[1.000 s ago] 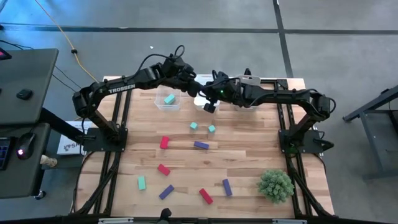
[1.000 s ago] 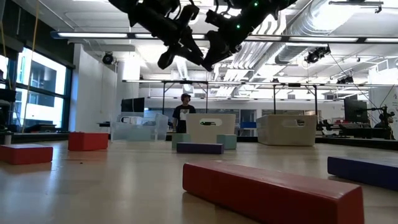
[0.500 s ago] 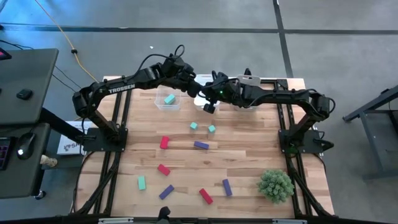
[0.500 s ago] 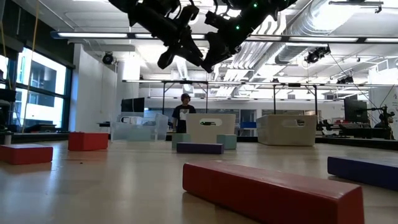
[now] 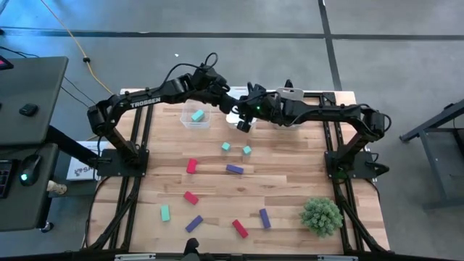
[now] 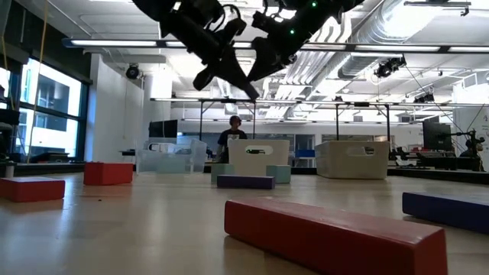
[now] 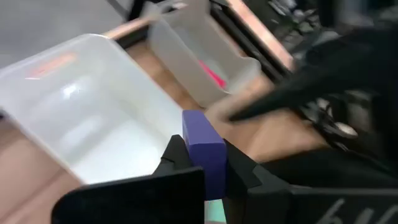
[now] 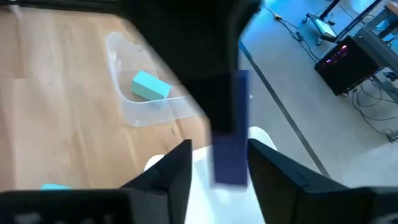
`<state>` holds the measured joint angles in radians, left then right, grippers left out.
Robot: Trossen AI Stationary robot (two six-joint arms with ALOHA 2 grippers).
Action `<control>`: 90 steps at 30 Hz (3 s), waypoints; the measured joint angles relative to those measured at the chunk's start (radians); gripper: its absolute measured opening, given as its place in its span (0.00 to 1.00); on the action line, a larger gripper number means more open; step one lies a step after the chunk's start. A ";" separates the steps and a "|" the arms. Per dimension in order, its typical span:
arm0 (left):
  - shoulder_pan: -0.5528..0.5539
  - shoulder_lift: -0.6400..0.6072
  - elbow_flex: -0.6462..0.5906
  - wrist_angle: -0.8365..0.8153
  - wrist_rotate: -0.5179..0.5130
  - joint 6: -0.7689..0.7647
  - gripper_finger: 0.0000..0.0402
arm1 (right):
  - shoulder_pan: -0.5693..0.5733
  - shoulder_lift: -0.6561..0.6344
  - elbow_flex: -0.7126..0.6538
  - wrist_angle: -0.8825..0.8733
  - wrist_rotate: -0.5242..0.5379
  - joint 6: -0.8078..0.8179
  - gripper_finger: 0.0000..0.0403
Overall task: Sort & place blocks by color
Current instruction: Put the blue block into the white bin
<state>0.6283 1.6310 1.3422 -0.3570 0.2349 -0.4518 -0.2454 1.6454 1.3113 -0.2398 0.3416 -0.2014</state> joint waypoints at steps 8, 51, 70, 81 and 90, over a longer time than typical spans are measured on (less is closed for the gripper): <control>0.020 0.003 0.001 0.002 -0.062 0.044 0.00 | 0.001 -0.010 0.000 -0.062 0.110 0.022 0.50; 0.012 0.302 0.000 0.018 -0.047 0.070 0.01 | -0.021 -0.071 0.083 -0.198 0.249 0.203 0.50; 0.028 0.302 0.049 -0.015 -0.034 0.141 0.26 | -0.021 -0.070 0.083 -0.198 0.249 0.203 0.50; 0.059 0.302 0.254 -0.269 -0.035 0.253 0.28 | -0.003 -0.070 0.083 -0.248 0.240 0.269 0.50; 0.085 0.272 0.407 -0.569 -0.044 0.395 0.28 | 0.027 -0.070 0.083 -0.278 0.148 0.345 0.50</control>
<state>0.7132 1.9027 1.7493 -0.9264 0.1909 -0.0572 -0.2180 1.5756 1.3941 -0.5183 0.4900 0.1441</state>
